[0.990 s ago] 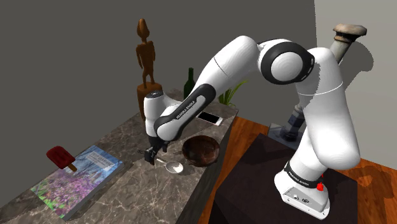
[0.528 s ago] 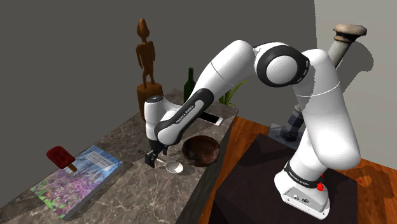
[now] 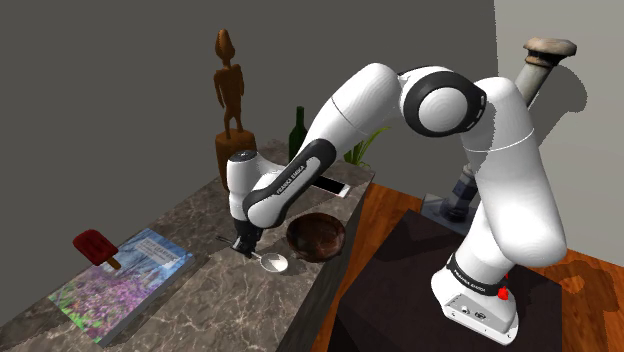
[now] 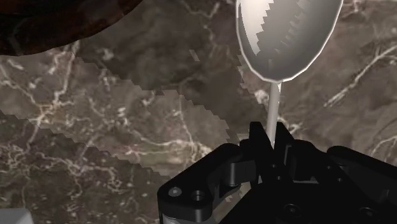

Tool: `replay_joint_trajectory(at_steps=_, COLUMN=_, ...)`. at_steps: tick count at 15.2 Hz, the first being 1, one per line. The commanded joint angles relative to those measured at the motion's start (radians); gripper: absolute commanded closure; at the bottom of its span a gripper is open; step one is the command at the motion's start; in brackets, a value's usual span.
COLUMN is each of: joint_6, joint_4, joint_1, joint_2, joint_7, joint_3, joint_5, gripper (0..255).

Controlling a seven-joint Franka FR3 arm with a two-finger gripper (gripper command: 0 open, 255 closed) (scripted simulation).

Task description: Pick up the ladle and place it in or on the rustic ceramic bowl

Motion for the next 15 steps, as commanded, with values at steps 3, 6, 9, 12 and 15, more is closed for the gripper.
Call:
replay_joint_trajectory(at_steps=3, joint_6=0.000, joint_4=0.000, joint_1=0.000, joint_2=0.000, joint_7=0.000, joint_3=0.000, joint_5=0.000, gripper=255)
replay_joint_trajectory(at_steps=6, joint_6=0.000, joint_4=0.000, joint_1=0.000, joint_2=0.000, joint_7=0.000, joint_3=0.000, joint_5=0.000, gripper=255)
replay_joint_trajectory(at_steps=9, joint_6=-0.026, joint_4=-0.005, joint_1=-0.005, joint_2=-0.032, joint_7=-0.001, joint_3=0.006, joint_5=0.006, gripper=255)
replay_joint_trajectory(at_steps=12, joint_6=-0.054, joint_4=-0.008, joint_1=-0.009, joint_2=-0.062, joint_7=-0.002, joint_3=0.011, joint_5=0.012, gripper=255)
replay_joint_trajectory(at_steps=15, joint_6=-0.082, joint_4=-0.009, joint_1=-0.013, joint_2=-0.092, joint_7=-0.004, joint_3=0.016, joint_5=0.018, gripper=255)
